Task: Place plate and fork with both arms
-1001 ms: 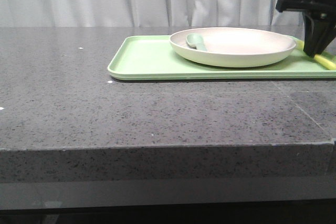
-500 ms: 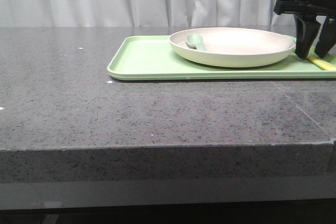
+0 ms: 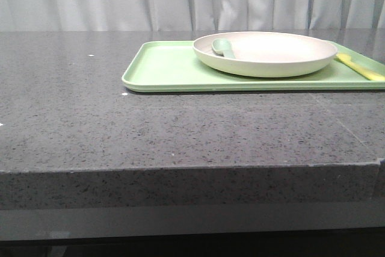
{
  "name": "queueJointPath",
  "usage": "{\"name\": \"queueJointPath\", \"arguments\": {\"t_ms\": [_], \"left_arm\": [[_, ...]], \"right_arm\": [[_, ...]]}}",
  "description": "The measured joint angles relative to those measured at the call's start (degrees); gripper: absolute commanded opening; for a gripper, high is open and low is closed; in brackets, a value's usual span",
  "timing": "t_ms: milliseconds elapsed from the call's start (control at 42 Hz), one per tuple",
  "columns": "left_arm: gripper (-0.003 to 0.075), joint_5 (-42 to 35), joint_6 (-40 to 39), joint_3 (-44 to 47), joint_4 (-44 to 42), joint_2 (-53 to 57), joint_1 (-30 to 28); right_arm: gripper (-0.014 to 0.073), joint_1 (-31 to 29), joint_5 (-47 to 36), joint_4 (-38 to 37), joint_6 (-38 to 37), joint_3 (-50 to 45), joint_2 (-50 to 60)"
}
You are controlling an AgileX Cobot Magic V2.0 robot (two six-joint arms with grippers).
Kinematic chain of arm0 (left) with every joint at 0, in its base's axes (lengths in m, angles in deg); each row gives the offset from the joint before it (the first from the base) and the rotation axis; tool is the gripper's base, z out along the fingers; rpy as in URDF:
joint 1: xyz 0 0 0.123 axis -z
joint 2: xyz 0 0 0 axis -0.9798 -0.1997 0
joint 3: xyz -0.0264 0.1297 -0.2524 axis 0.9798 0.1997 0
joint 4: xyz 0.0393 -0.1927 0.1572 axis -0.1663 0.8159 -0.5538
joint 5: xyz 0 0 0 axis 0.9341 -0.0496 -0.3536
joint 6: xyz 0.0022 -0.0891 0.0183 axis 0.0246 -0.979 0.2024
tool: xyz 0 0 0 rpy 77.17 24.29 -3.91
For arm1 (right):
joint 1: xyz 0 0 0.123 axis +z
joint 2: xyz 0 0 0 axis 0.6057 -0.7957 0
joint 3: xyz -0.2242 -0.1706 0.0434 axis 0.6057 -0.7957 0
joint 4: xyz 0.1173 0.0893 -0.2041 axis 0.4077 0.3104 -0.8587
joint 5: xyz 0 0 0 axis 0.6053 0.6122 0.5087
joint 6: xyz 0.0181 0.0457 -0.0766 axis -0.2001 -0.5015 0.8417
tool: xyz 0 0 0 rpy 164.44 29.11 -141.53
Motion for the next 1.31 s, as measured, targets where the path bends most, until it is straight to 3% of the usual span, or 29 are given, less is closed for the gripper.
{"name": "queueJointPath", "arguments": {"t_ms": [786, 1120, 1311], "left_arm": [[0.0432, -1.24, 0.0, 0.0, 0.0, 0.0, 0.0], [0.0431, -1.46, -0.24, 0.0, 0.0, 0.0, 0.0], [0.0431, -3.04, -6.05, 0.0, -3.91, 0.0, -0.48]], "right_arm": [[0.0372, 1.52, -4.44, 0.22, 2.32, -39.08, 48.43], [0.0372, 1.52, -10.15, 0.22, 2.32, -45.21, 61.29], [0.0372, 1.52, -10.66, 0.22, 2.01, -45.21, 62.48]]}}
